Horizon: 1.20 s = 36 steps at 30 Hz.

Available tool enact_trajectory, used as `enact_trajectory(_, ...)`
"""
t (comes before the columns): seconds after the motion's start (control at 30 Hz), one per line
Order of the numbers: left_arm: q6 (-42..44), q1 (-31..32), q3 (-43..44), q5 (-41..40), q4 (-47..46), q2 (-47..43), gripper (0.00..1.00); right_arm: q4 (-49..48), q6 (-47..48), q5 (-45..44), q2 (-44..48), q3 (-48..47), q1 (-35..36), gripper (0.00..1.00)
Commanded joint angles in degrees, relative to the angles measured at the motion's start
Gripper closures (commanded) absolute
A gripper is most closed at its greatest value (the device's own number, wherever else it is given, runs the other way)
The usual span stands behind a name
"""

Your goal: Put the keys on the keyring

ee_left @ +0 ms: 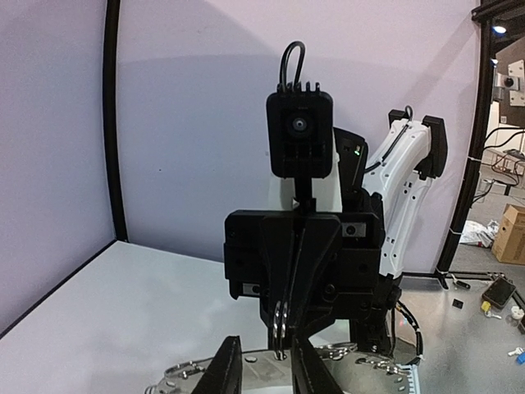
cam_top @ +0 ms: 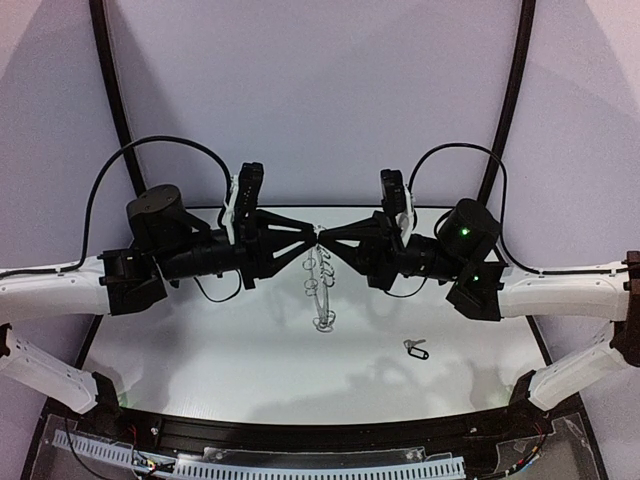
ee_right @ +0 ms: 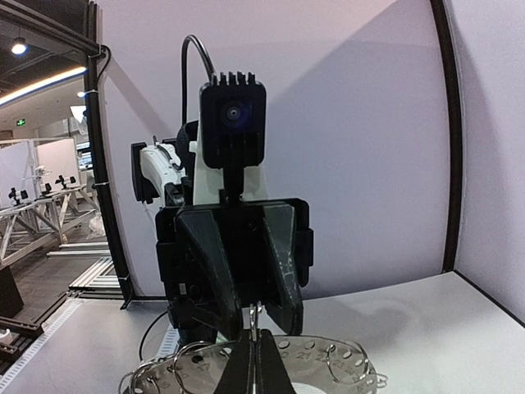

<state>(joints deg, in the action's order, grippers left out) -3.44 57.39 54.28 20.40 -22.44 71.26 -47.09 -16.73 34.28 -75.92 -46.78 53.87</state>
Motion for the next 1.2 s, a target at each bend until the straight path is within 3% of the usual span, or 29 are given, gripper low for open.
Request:
enact_trajectory(0.0,0.6,0.2,0.4,-0.8,-1.9,0.2,0.80,-1.3,0.7,1.3,-0.5,-1.0,1.5,1.00)
enact_trajectory(0.17,0.7,0.2,0.7,-0.8,-1.7,1.1,0.86,-1.0,0.5,3.1,-1.4,-1.8,1.9,1.00)
enact_trajectory(0.47,0.6,0.3,0.6,-0.7,-1.7,1.8,0.87,-5.7,-1.3,2.7,-2.0,-1.4,2.0,1.00)
enact_trajectory(0.73,1.2,0.2,1.6,2.4,0.4,2.4,0.97,-6.0,-1.2,5.7,-2.9,-2.2,2.1,1.00)
enact_trajectory(0.9,3.0,0.3,3.9,8.4,10.4,2.3,0.99,5.4,4.2,9.6,-2.1,-5.2,2.1,1.00)
enact_trajectory(1.03,2.1,0.2,5.6,4.5,18.2,2.6,0.99,12.8,7.8,8.8,-0.8,-6.4,2.1,1.00)
enact_trajectory(1.17,-1.7,0.3,5.5,0.6,18.8,2.7,0.99,15.4,9.1,7.9,0.2,-6.4,2.1,1.00)
